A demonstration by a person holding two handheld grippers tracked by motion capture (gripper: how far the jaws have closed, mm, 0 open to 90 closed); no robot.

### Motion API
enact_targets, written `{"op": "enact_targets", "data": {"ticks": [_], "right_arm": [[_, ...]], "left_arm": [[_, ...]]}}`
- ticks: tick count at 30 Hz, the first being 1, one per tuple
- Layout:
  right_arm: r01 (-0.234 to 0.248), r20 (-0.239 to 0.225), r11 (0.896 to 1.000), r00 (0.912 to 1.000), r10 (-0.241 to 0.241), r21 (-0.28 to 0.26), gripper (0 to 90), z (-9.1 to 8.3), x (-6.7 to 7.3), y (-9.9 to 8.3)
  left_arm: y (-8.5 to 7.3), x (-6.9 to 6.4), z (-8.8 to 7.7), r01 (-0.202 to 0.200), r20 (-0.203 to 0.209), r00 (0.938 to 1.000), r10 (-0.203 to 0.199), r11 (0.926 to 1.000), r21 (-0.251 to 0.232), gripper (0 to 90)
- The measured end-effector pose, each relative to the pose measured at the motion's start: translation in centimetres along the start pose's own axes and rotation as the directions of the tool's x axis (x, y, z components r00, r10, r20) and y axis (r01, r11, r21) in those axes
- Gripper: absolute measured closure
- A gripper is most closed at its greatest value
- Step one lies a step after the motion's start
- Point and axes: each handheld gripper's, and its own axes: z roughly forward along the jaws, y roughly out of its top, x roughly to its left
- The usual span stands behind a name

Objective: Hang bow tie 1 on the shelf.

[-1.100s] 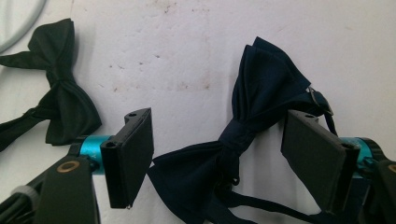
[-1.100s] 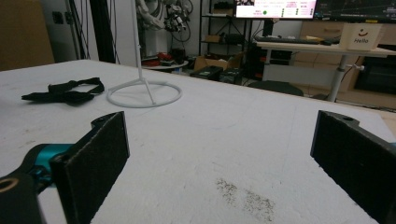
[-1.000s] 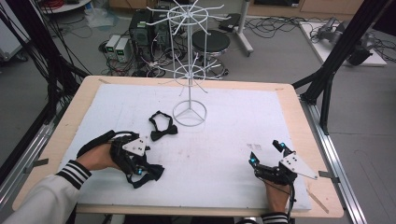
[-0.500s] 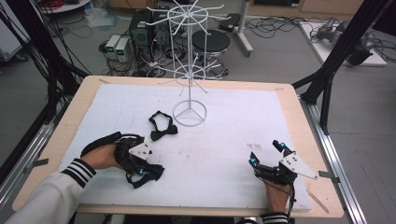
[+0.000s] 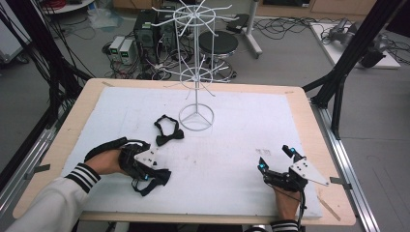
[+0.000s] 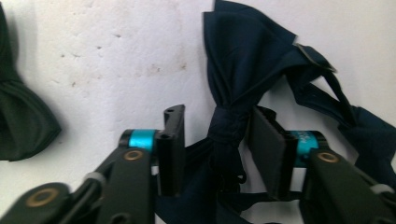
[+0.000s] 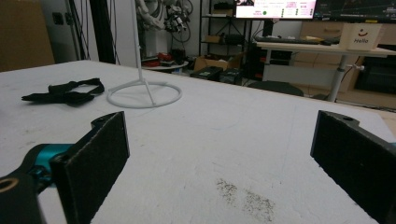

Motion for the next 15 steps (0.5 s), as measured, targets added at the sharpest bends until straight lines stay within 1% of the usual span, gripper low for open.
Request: {"op": "enact_targets", "data": {"ticks": [2, 4, 5, 6, 7, 11, 12, 13, 15], "right_arm": [[0.0, 0.001, 1.0, 1.0, 0.0, 0.001, 3.7, 0.0, -0.01, 0.0], [-0.001, 0.0, 1.0, 1.0, 0.001, 0.001, 3.7, 0.0, 0.0, 0.0], [0.0, 0.001, 1.0, 1.0, 0.0, 0.001, 3.7, 0.0, -0.01, 0.0], [0.0, 0.001, 1.0, 1.0, 0.0, 0.001, 3.7, 0.0, -0.01, 0.0], [0.001, 0.001, 1.0, 1.0, -0.001, 0.001, 3.7, 0.0, -0.01, 0.0], [0.002, 0.001, 1.0, 1.0, -0.002, 0.001, 3.7, -0.01, -0.01, -0.01], [0.0, 0.0, 1.0, 1.0, 0.0, 0.0, 3.7, 0.0, 0.0, 0.0], [0.0, 0.0, 1.0, 1.0, 0.0, 0.0, 3.7, -0.01, -0.02, 0.0], [0.0, 0.0, 1.0, 1.0, 0.0, 0.0, 3.7, -0.01, -0.02, -0.01]], "left_arm": [[0.07, -0.13, -0.09, -0.005, 0.01, 0.9999, 0.005, 1.0, 0.008, 64.8], [0.1, -0.25, -0.03, -0.002, 0.019, 0.9998, 0.001, 1.0, 0.004, 71.3], [0.11, -0.26, -0.05, 0.007, 0.02, 0.9998, -0.007, 1.0, 0.005, 72.4], [0.13, -0.21, -0.1, 0.013, 0.022, 0.9997, -0.013, 0.9999, 0.01, 73.0], [0.06, -0.2, -0.04, 0.021, 0.023, 0.9995, -0.021, 0.9998, 0.0, 73.3], [0.07, -0.1, -0.24, 0.042, 0.012, 0.9991, -0.042, 0.9991, -0.01, 73.5], [0.07, -0.08, -0.28, 0.053, 0.007, 0.9986, -0.053, 0.9982, -0.029, 73.6], [0.11, 0.01, -0.43, 0.051, -0.001, 0.9987, -0.051, 0.9981, -0.034, 73.6], [0.15, 0.04, -0.66, 0.071, -0.012, 0.9974, -0.072, 0.9955, -0.063, 73.5]]}}
